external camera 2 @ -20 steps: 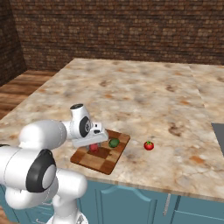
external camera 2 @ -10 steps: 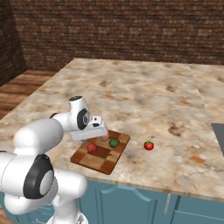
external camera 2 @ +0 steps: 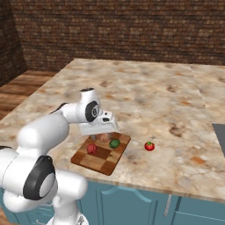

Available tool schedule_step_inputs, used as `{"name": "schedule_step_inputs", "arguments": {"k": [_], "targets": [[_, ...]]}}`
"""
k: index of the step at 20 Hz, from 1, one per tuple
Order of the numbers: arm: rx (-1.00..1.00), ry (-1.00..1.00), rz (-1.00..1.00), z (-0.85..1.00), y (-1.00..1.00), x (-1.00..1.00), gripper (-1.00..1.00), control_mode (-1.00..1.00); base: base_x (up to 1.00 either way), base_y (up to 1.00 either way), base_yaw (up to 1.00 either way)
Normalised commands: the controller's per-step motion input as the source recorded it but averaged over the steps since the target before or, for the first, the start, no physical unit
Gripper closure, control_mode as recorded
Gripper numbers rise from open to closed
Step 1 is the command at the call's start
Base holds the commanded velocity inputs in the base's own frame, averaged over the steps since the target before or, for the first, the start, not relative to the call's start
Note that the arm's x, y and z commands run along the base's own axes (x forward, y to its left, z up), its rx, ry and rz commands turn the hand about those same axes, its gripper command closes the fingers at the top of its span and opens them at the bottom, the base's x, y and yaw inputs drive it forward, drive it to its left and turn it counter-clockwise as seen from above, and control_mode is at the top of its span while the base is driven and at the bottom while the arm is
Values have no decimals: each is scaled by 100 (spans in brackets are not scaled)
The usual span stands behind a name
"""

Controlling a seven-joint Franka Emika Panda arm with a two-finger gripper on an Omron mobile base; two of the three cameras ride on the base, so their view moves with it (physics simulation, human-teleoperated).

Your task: Place the avocado, onion, tomato, and bell pepper on the cutting board.

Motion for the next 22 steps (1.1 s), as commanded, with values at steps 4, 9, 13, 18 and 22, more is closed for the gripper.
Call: {"name": "schedule_step_inputs", "arguments": {"k": [4,9,13,18,22], "targets": [[13,12,-14,25,-76,9,-100,-100,0,0,0],[13,8,-14,12,-78,22,-100,-100,0,0,0],[4,0,-4,0,-55,27,-100,-100,0,0,0],[0,0,-5,0,-41,30,-100,-100,0,0,0],[0,-8,-7,-19,-22,20,-100,-100,0,0,0]]}}
